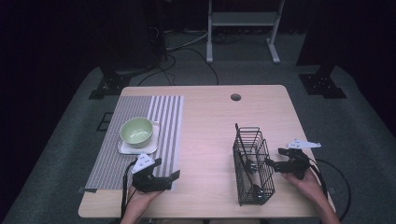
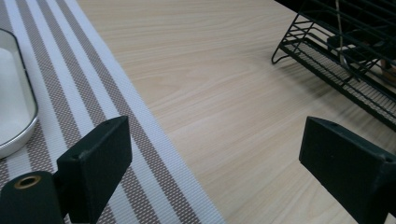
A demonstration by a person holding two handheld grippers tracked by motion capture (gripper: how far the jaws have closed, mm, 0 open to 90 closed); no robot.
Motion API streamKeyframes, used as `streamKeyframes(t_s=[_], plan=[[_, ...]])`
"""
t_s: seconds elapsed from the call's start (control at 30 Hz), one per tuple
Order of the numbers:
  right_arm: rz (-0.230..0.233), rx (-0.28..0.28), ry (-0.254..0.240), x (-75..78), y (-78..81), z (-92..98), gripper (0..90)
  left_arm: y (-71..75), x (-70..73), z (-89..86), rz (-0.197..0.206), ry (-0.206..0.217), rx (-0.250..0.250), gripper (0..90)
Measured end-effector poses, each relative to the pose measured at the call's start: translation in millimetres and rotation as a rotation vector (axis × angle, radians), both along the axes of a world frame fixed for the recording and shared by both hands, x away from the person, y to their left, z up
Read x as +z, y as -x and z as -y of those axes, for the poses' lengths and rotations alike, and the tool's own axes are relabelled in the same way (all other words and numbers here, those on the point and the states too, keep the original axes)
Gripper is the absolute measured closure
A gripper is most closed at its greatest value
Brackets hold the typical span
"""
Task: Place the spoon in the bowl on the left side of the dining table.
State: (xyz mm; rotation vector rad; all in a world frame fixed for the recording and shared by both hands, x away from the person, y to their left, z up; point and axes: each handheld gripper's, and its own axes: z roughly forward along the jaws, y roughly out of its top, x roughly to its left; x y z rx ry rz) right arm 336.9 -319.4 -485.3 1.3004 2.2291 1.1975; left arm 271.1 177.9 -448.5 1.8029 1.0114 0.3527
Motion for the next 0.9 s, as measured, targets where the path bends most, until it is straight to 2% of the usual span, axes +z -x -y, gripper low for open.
streamKeyframes(t_s=[0.2,0.4,0.63,0.9], plan=[[0.007,-0.001,0.001,0.2,0.6,0.1,15.7,0.4,-0.7,5.7,-0.006,0.0,-0.009,8.7],[0.012,-0.002,0.01,0.3,1.2,-0.9,15.7,0.6,2.6,9.5,-0.008,0.034,-0.015,8.7],[0.012,-0.003,0.018,0.3,1.3,-1.9,15.7,-2.2,6.4,17.1,-0.005,0.054,-0.044,8.7],[0.014,-0.004,0.018,0.3,1.3,-1.7,15.7,-5.2,11.3,17.2,0.0,0.077,-0.043,8.6]])
